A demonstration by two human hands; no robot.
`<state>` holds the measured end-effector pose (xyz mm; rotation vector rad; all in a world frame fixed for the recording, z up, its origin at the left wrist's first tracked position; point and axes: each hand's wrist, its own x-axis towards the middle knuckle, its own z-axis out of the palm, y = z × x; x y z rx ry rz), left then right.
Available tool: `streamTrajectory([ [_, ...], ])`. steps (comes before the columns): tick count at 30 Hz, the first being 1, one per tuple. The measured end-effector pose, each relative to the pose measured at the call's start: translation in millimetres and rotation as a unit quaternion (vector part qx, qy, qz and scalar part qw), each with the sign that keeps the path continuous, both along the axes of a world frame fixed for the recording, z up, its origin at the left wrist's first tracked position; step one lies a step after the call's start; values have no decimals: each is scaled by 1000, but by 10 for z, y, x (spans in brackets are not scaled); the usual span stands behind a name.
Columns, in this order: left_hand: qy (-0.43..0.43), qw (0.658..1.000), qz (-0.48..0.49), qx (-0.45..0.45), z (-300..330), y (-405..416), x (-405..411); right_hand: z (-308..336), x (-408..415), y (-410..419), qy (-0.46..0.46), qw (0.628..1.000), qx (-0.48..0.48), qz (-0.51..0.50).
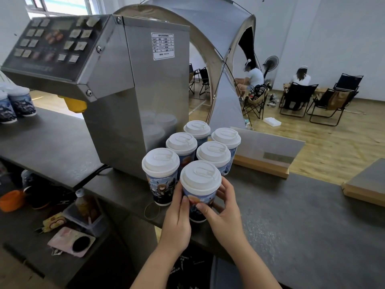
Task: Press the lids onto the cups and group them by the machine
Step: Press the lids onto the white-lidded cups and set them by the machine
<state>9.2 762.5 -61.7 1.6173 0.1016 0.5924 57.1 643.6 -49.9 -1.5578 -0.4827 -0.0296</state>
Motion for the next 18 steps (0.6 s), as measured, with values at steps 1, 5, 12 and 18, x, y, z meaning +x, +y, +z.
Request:
streamTrajectory([
  [1,2,1000,-2,-2,1,6,4,0,1,7,-1,1000,-1,-1],
  [5,2,1000,-1,-4,10,20,37,-15,9,49,1,1000,-2,-11],
  [12,0,1000,4,-16,-25,2,25,-39,7,51,-10,1000,-1,-12],
  [18,-3,1000,18,-23,1,-52,-28,-37,-32,31,-15,1000,13,-6],
])
